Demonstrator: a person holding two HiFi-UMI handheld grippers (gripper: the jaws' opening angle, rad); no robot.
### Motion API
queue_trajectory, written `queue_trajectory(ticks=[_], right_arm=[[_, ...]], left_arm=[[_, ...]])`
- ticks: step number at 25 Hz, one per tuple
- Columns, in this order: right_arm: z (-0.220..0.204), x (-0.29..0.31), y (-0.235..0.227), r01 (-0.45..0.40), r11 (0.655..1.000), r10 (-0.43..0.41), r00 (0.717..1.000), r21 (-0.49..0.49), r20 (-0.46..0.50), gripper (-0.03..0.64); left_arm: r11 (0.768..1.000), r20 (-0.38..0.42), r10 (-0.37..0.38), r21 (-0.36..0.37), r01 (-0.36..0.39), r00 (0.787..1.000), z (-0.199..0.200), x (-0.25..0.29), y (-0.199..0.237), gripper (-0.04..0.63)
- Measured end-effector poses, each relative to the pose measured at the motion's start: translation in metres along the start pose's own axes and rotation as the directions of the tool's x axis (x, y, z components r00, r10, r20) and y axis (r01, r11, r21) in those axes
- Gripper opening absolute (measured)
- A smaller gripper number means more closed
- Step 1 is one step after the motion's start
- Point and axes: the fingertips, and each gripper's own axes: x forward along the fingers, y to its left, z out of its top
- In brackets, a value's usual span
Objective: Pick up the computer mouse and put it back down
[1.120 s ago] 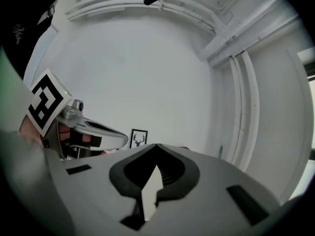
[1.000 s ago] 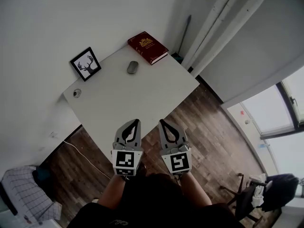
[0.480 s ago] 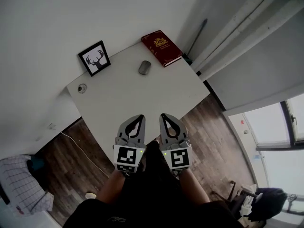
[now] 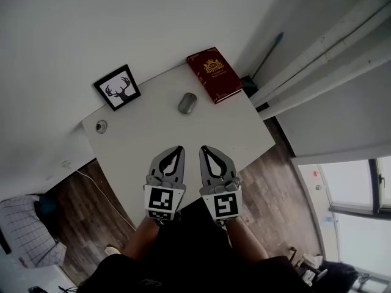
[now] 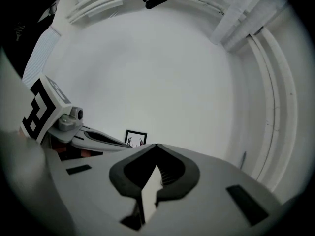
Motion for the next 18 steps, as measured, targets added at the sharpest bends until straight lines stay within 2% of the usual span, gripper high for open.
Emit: queue_trajectory(ticks=[11,18], right_arm=[[-0.044,0.064,-0.058,-0.025,0.994,0.031,0.998,0.104,-0.053,0.018],[-0.064,0.085,-0.070,-0.025,0.991,0.034,0.997,0.131,-0.062,0.018]], left_arm=[[0.999,-0.071,0.028,-0.029,-0.030,0.997,-0.019,0.088,0.025,0.002],[0.998,-0.154,0.059,0.003,-0.059,0.986,-0.040,0.113,0.040,0.002]])
